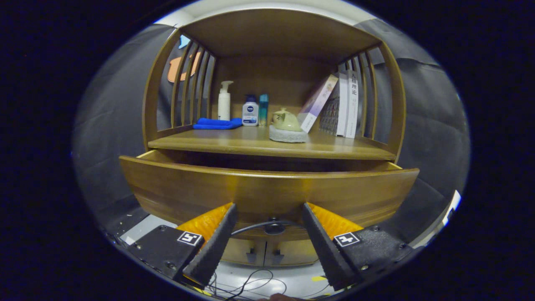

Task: Pull open the drawer, take out the items inside it, and place them on the countertop above the cabinet.

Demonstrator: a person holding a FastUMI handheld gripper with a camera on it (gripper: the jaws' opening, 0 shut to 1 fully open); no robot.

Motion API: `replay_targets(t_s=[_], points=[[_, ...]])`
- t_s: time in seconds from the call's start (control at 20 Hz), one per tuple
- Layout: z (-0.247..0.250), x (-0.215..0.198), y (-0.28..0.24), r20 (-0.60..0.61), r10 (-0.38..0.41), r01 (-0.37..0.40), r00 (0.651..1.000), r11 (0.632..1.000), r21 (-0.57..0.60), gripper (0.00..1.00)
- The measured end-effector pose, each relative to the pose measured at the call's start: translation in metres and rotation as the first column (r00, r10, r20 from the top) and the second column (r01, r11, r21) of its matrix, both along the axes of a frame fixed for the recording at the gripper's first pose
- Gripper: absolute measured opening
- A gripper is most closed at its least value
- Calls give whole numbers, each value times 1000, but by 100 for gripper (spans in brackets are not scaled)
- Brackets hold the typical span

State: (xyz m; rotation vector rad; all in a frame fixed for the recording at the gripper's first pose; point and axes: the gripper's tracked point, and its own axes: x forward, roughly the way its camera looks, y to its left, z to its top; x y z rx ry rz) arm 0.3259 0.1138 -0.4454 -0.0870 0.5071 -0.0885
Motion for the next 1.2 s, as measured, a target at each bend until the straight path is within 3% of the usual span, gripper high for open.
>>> replay_targets(t_s=[0.8,1.2], points=[[-10,62,-3,14,-6,6,1000,1000,-18,100],[-13,58,-1,-20,30,-31,999,998,-48,100]])
